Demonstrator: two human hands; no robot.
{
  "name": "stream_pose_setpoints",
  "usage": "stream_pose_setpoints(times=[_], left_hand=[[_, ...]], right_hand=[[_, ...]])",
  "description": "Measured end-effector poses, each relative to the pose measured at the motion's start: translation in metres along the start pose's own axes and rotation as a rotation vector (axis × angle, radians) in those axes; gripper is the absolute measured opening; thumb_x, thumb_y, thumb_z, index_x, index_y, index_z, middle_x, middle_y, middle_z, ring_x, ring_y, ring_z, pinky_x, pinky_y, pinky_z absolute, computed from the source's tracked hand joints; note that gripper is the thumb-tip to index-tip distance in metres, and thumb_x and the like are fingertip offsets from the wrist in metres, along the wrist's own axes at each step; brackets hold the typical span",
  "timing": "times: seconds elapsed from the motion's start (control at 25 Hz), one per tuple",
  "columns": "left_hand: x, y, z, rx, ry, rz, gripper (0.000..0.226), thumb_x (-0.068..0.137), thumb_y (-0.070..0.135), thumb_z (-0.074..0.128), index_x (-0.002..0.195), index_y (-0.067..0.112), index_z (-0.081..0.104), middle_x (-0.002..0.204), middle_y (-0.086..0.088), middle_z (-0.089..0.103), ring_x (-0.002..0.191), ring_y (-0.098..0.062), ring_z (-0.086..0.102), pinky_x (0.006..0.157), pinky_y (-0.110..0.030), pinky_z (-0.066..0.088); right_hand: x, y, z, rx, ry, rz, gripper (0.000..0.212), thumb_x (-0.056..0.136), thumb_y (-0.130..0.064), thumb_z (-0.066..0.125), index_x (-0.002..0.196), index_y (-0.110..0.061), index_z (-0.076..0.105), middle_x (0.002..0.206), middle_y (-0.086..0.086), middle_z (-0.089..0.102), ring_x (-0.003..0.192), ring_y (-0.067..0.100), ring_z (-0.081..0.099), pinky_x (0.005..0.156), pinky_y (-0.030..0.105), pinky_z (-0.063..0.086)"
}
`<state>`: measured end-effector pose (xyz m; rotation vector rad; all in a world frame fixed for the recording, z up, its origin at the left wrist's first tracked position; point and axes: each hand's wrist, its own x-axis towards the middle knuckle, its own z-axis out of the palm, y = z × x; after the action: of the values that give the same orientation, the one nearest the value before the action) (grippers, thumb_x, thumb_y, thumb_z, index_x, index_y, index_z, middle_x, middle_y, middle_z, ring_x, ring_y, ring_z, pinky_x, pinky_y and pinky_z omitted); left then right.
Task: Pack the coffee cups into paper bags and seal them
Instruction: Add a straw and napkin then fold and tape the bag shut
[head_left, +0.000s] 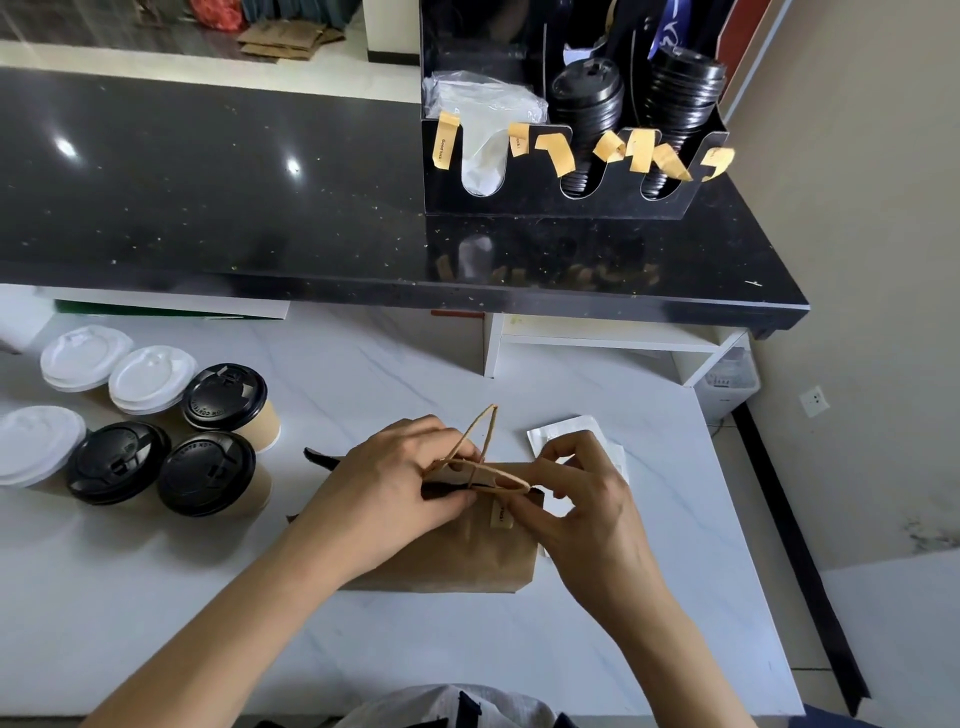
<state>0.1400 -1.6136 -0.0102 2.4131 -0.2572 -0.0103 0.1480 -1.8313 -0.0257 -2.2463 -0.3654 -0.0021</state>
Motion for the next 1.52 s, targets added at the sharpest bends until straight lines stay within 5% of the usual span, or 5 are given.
stream_pose_setpoints(times=[0.28, 0.44, 0.8, 1.24, 1.52], left_hand=[[-0.031, -0.039, -0.028, 0.173, 0.055, -0.003, 0.034, 0.072, 0.065, 0.065, 0.099, 0.044, 0.069, 0.107, 0.031, 0.057, 0.102, 0.003, 0.052, 0.096, -0.019, 0.032], [-0.051, -0.057, -0.047, -0.063, 0.09, -0.102, 0.038, 0.07, 0.057, 0.073, 0.106, 0.05, 0.071, 0.118, 0.026, 0.067, 0.116, 0.002, 0.06, 0.102, -0.016, 0.037], [-0.06, -0.067, -0.033, -0.297, 0.246, -0.254, 0.035, 0.077, 0.014, 0.086, 0.093, 0.043, 0.077, 0.096, 0.017, 0.076, 0.1, -0.004, 0.068, 0.088, -0.008, 0.044], [-0.056, -0.073, -0.026, -0.372, 0.278, -0.189, 0.02, 0.075, 0.024, 0.084, 0.089, 0.038, 0.081, 0.096, 0.012, 0.077, 0.1, -0.014, 0.069, 0.091, -0.02, 0.049], [-0.032, -0.08, -0.025, -0.451, 0.257, -0.178, 0.021, 0.077, 0.024, 0.083, 0.091, 0.04, 0.082, 0.098, 0.007, 0.077, 0.097, -0.018, 0.069, 0.091, -0.03, 0.053]], right_hand=[[0.0, 0.011, 0.003, -0.01, 0.01, -0.038, 0.028, 0.085, -0.034, 0.079, 0.1, -0.057, 0.073, 0.102, -0.018, 0.051, 0.088, 0.012, 0.058, 0.072, 0.018, 0.04], [0.004, 0.012, 0.003, 0.006, 0.024, -0.037, 0.017, 0.082, -0.049, 0.068, 0.097, -0.054, 0.075, 0.102, -0.019, 0.052, 0.087, 0.011, 0.057, 0.074, 0.015, 0.042], [0.006, 0.01, 0.002, 0.057, 0.016, -0.01, 0.04, 0.08, -0.015, 0.085, 0.089, -0.053, 0.077, 0.097, -0.01, 0.057, 0.084, 0.011, 0.06, 0.066, 0.011, 0.04], [0.015, 0.002, -0.007, 0.077, -0.011, -0.005, 0.033, 0.086, -0.014, 0.078, 0.081, -0.047, 0.075, 0.093, -0.011, 0.062, 0.077, 0.013, 0.058, 0.064, 0.011, 0.039], [0.092, -0.013, -0.032, 0.13, 0.149, 0.133, 0.025, 0.098, -0.02, 0.064, 0.082, -0.038, 0.073, 0.078, -0.024, 0.07, 0.065, 0.016, 0.061, 0.057, 0.023, 0.048]])
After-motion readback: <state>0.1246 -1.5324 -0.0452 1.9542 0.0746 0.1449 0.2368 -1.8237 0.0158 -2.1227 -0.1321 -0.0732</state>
